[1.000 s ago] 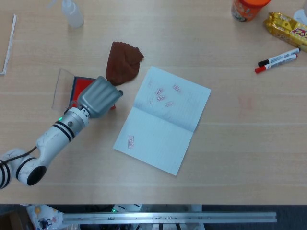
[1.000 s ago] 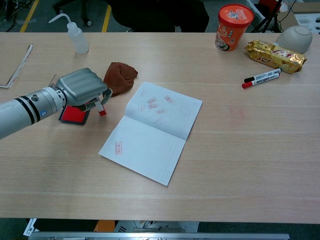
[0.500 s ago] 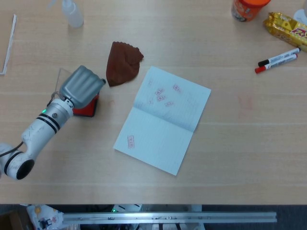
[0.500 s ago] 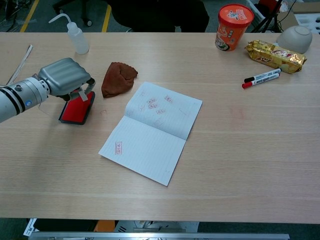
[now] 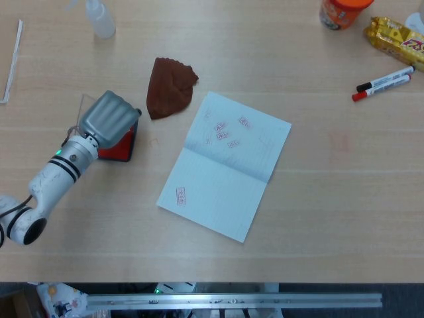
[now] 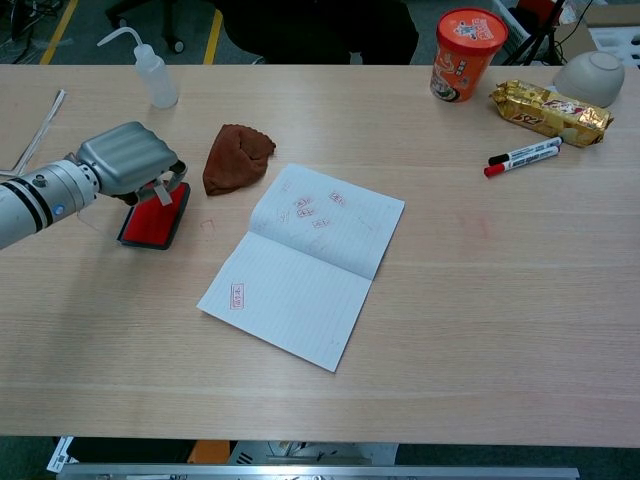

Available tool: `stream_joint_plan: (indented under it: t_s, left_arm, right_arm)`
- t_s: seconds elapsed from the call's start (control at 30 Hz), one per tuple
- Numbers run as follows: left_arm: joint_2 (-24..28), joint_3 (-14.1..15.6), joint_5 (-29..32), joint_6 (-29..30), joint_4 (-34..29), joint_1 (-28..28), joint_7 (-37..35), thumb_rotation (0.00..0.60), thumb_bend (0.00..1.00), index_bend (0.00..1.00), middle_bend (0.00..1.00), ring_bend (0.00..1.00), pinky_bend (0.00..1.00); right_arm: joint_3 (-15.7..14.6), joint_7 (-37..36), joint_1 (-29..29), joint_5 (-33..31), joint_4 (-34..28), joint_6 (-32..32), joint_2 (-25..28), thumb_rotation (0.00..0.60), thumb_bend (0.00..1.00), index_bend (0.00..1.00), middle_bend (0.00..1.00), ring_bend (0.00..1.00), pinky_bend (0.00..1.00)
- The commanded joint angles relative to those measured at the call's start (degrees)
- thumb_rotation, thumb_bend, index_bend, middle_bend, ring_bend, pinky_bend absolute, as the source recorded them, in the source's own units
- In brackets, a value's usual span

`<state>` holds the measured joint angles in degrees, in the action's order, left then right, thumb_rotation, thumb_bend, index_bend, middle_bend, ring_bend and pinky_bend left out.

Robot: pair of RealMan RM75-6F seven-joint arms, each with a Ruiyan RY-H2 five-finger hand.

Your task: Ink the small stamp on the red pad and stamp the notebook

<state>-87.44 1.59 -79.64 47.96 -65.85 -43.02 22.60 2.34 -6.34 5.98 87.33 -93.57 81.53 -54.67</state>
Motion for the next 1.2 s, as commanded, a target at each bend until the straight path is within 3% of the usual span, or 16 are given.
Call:
stream_joint_plan:
  t_s: [0.03, 0.67, 0.97, 1.2]
  left_arm:
    - [-0.65, 0.0, -0.35, -0.26, 1.3, -0.07, -0.56, 0.6, 0.38, 0.55, 1.0, 1.0, 1.0]
    - [-1.48, -0.41, -0.65, -0.92, 2.88, 0.13, -1.57, 0.6, 0.38, 0.55, 1.0, 1.0, 1.0]
    - [4.89, -1.5, -1.85, 3.71, -7.46, 0.81, 1.7, 0.6, 0.38, 0.55, 1.0, 1.0, 1.0]
    - [7.94, -0.65, -3.09, 6.27, -18.92, 1.66, 9.34, 0.6, 0.38, 0.55, 1.0, 1.0, 1.0]
  right_arm:
    - [0.0, 0.21, -0.02, 0.0, -0.15, 0.02, 0.08, 0.6, 0.3, 0.31, 0.41, 0.33, 0.41]
    - [0.03, 0.44, -0.48, -0.56, -0.49, 0.32, 0.33, 0.6, 0.3, 0.31, 0.41, 0.33, 0.41]
    - [0.18, -0.5, -0.45, -0.2, 0.1, 0.61, 0.15, 0.6, 0.3, 0.31, 0.41, 0.33, 0.41]
    - [0.16, -1.29, -0.17, 0.09, 0.9, 0.26, -0.08, 0.6, 0.3, 0.31, 0.41, 0.33, 0.41]
